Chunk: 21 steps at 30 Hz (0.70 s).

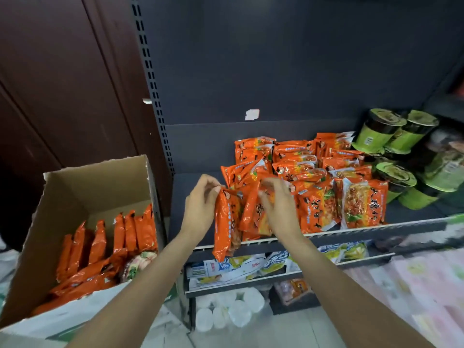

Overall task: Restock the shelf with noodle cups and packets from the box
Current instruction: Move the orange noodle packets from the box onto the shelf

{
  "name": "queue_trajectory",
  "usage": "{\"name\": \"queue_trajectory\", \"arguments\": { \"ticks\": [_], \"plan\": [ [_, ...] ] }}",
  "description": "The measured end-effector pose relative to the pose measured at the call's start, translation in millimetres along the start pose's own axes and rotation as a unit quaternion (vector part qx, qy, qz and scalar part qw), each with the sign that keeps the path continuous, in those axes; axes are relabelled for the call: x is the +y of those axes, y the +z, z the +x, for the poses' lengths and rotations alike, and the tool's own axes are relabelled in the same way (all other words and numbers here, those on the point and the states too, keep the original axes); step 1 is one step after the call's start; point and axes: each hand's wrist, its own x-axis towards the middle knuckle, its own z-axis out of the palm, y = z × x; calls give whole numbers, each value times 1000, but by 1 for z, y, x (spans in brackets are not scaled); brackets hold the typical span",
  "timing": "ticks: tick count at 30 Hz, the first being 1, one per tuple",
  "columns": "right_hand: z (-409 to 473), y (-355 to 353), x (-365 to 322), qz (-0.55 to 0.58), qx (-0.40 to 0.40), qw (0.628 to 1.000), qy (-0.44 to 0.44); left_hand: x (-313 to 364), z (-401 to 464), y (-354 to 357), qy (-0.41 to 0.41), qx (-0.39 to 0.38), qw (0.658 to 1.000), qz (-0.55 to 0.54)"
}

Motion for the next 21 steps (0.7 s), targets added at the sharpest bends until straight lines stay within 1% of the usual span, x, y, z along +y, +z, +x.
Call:
{"name": "queue_trajectory", "arguments": {
  "ticks": [2,3,5,9,12,15,18,21],
  "plan": [
    [-9,19,18,-41,-136,990,1,-5,0,4,-8,4,1000,-13],
    [-13,26,27,-68,-172,983,-1,-5,0,5,-11,5,1000,-19],
    [-16,32,40,-97,-194,976,-8,-8,3,4,-12,4,1000,-27],
    [-13,28,49,-89,-230,969,-8,-15,6,-3,-21,6,999,-48],
    [-12,28,54,-116,-235,965,0,-18,5,-8,-20,27,998,-62],
    [-14,35,59,-184,-224,957,2,-19,4,-14,-13,51,997,-54],
    [-14,43,54,-249,-197,948,1,-17,6,-24,4,71,997,-44],
    [-15,47,49,-282,-172,944,-8,-14,6,-33,15,74,996,-37]
  ]
}}
